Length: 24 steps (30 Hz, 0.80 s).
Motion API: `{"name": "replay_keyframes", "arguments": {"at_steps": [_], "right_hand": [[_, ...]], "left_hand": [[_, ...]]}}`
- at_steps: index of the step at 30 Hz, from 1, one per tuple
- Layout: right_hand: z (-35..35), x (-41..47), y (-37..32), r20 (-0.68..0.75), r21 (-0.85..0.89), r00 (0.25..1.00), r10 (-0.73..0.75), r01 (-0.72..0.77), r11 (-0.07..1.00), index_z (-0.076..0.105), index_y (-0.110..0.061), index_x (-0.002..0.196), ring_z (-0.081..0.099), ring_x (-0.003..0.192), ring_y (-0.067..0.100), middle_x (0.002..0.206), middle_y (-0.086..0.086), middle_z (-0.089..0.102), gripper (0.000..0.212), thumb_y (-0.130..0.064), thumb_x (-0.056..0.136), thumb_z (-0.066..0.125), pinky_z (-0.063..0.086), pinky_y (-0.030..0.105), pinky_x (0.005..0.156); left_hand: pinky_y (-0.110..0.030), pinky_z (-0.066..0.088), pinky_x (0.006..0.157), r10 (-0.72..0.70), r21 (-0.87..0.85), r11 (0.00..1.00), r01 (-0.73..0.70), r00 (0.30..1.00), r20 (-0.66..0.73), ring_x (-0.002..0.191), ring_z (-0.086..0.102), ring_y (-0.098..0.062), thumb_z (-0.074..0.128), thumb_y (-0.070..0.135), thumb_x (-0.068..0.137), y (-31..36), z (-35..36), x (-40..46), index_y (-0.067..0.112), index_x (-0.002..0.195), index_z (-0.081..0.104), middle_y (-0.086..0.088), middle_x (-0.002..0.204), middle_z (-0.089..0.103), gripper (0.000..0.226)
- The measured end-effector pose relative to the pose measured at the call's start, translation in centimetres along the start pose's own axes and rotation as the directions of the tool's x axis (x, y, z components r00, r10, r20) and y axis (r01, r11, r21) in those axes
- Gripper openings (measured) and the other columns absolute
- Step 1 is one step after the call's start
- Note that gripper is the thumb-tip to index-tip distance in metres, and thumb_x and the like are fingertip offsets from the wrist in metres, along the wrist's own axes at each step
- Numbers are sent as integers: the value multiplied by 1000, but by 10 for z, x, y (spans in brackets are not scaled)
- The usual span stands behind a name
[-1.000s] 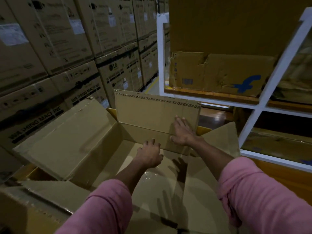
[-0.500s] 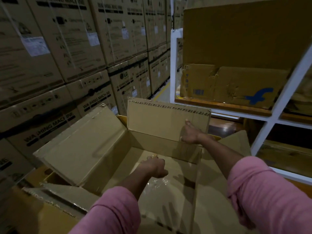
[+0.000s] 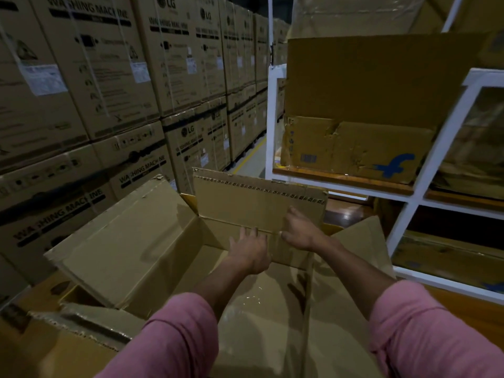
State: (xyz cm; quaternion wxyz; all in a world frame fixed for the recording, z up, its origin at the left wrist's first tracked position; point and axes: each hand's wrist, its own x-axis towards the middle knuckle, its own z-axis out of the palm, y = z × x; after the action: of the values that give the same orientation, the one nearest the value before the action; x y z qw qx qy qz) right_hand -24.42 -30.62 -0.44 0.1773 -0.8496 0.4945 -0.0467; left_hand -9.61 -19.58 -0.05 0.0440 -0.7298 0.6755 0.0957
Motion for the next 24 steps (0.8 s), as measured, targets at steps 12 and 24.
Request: {"name": "replay_keyframes", "arguments": {"at_steps": [12,24], "right_hand": [[-9,-30,-15,-47,-126,993,109,-114,985,12,-19,163,3,156,39,171,4,-16,83,-40,99,60,22,58,123],[-20,-19,5,-17,-200,993,114,-115,973,-2,-18,164,-19,155,35,169,2,-23,87,-39,102,55,4,60,124]], "left_hand": [[-67,18,118,59,-19,998,-58,997,40,155,5,-41,49,48,102,-5,-3,-12,12,158,27,-12,169,14,70],[-64,25,117,42,-167,984,-55,996,-81,151,16,-41,50,45,102,17,-34,31,13,156,30,-13,166,20,67]]}}
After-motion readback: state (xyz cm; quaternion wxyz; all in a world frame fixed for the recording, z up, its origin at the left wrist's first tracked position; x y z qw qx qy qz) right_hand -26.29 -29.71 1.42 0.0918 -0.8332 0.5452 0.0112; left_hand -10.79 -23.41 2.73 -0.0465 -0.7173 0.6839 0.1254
